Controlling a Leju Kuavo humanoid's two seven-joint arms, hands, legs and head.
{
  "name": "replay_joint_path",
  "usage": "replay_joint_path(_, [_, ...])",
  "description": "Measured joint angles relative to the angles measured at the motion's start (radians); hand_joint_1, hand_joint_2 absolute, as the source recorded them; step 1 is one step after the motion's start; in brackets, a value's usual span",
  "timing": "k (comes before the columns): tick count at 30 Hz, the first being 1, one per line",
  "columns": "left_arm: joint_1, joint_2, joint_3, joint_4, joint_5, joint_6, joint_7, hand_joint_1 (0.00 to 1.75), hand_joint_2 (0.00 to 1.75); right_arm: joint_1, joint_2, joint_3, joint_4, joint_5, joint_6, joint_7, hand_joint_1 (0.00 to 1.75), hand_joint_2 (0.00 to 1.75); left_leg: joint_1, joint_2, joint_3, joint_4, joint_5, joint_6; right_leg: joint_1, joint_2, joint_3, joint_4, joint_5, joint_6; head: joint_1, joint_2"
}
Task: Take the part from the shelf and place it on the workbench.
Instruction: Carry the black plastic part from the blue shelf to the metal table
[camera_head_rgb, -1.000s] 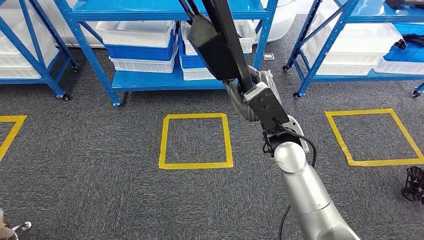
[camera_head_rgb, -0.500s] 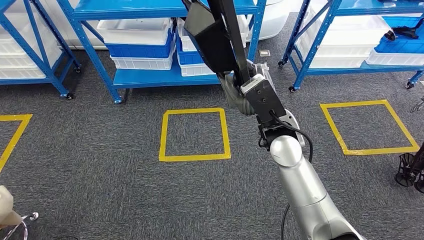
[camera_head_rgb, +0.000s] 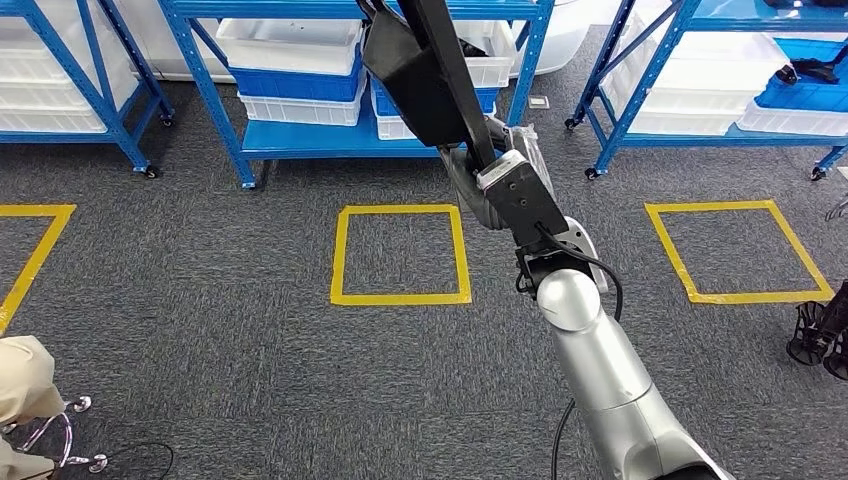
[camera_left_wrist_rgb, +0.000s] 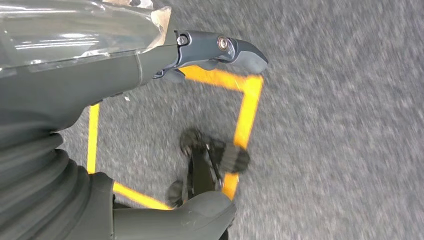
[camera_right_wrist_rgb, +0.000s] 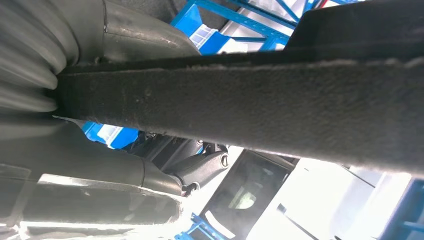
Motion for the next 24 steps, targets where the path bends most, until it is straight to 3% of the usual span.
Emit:
replay_joint_path(2, [0.001,0.000,0.001,0.000,0.000,0.002,0.001,0.00,1.75,0.000,0.001,0.003,0.007,0.006,-0.005,-0.002,1.75,1.75,-0.005,-0.007,-0.008,0.000,0.008,-0.001,0.003,0.001,0.046,-0.049,0.013,0.005,0.000,0.000])
replay_joint_path(5, [0.001,-0.001,0.002,0.000,0.000,0.004,0.004,0.00,1.75,-0.007,0.007,0.007,0.013,0.012,-0.010,-0.005,1.75,1.75,-0.011,-0.021,-0.017,0.001,0.020,-0.007,0.013,0.025,0.180,-0.253,0.053,-0.001,-0.001,0.000])
replay_joint_path(6, [0.000,-0.002,0.002,0.000,0.000,0.004,0.006,0.00,1.75,-0.011,0.009,0.009,0.013,0.013,-0.011,-0.006,1.75,1.75,-0.012,-0.025,-0.021,0.001,0.024,-0.011,0.016,0.032,0.204,-0.294,0.059,-0.007,-0.001,0.000])
replay_joint_path(8, [0.002,-0.003,0.004,0.000,0.000,0.007,0.008,0.00,1.75,-0.016,0.011,0.012,0.016,0.015,-0.012,-0.007,1.75,1.75,-0.012,-0.031,-0.026,0.000,0.032,-0.021,0.024,0.030,0.215,-0.314,0.064,-0.016,-0.001,0.000])
replay_joint_path(10, [0.005,-0.002,0.008,0.001,0.000,0.010,0.009,0.00,1.75,-0.018,0.013,0.013,0.018,0.018,-0.013,-0.007,1.75,1.75,-0.011,-0.034,-0.032,0.004,0.033,-0.032,0.015,0.019,0.213,-0.320,0.073,-0.027,-0.001,0.000])
replay_joint_path(11, [0.006,-0.002,0.010,0.001,0.000,0.011,0.010,0.00,1.75,-0.019,0.016,0.014,0.018,0.019,-0.013,-0.007,1.75,1.75,-0.011,-0.029,-0.040,0.021,0.019,-0.037,0.008,0.012,0.214,-0.324,0.079,-0.033,-0.003,0.000])
replay_joint_path(12, [0.005,-0.001,0.012,0.002,0.000,0.012,0.010,0.00,1.75,-0.021,0.019,0.014,0.019,0.021,-0.013,-0.007,1.75,1.75,-0.010,-0.021,-0.057,0.057,-0.007,-0.042,0.002,0.006,0.213,-0.329,0.084,-0.039,-0.005,0.000])
replay_joint_path(14, [0.005,-0.001,0.015,0.002,-0.001,0.012,0.009,0.00,1.75,-0.023,0.024,0.014,0.020,0.025,-0.014,-0.008,1.75,1.75,-0.006,-0.006,-0.112,0.187,-0.078,-0.051,0.001,-0.008,0.210,-0.329,0.088,-0.047,-0.008,0.000])
replay_joint_path(16, [0.006,0.000,0.017,0.003,-0.001,0.012,0.009,0.00,1.75,-0.023,0.025,0.015,0.023,0.029,-0.014,-0.008,1.75,1.75,-0.001,-0.002,-0.154,0.288,-0.112,-0.060,0.002,-0.024,0.207,-0.329,0.089,-0.049,-0.009,0.000])
replay_joint_path(17, [0.007,0.000,0.017,0.003,-0.001,0.012,0.009,0.00,1.75,-0.023,0.025,0.016,0.025,0.030,-0.014,-0.007,1.75,1.75,0.003,0.002,-0.148,0.285,-0.102,-0.065,0.002,-0.031,0.206,-0.328,0.089,-0.049,-0.009,0.000])
replay_joint_path(18, [0.008,0.000,0.017,0.003,-0.001,0.012,0.009,0.00,1.75,-0.023,0.025,0.017,0.027,0.032,-0.014,-0.007,1.75,1.75,0.009,0.009,-0.122,0.241,-0.075,-0.069,0.000,-0.038,0.206,-0.325,0.089,-0.048,-0.009,0.000])
replay_joint_path(20, [0.006,0.000,0.018,0.004,-0.001,0.012,0.009,0.00,1.75,-0.026,0.027,0.018,0.028,0.036,-0.014,-0.007,1.75,1.75,0.016,0.041,-0.046,0.105,-0.021,-0.078,0.003,-0.049,0.202,-0.313,0.083,-0.040,-0.010,0.000])
replay_joint_path(22, [0.004,0.000,0.018,0.004,-0.001,0.012,0.009,0.00,1.75,-0.030,0.030,0.019,0.029,0.041,-0.014,-0.007,1.75,1.75,0.014,0.060,-0.011,0.029,-0.002,-0.071,0.012,-0.059,0.196,-0.301,0.077,-0.028,-0.010,0.000])
replay_joint_path(24, [0.003,0.000,0.018,0.006,-0.001,0.013,0.009,0.00,1.75,-0.034,0.032,0.020,0.029,0.050,-0.014,-0.006,1.75,1.75,0.006,0.048,-0.017,0.022,0.000,-0.052,0.019,-0.072,0.192,-0.300,0.078,-0.018,-0.008,0.000])
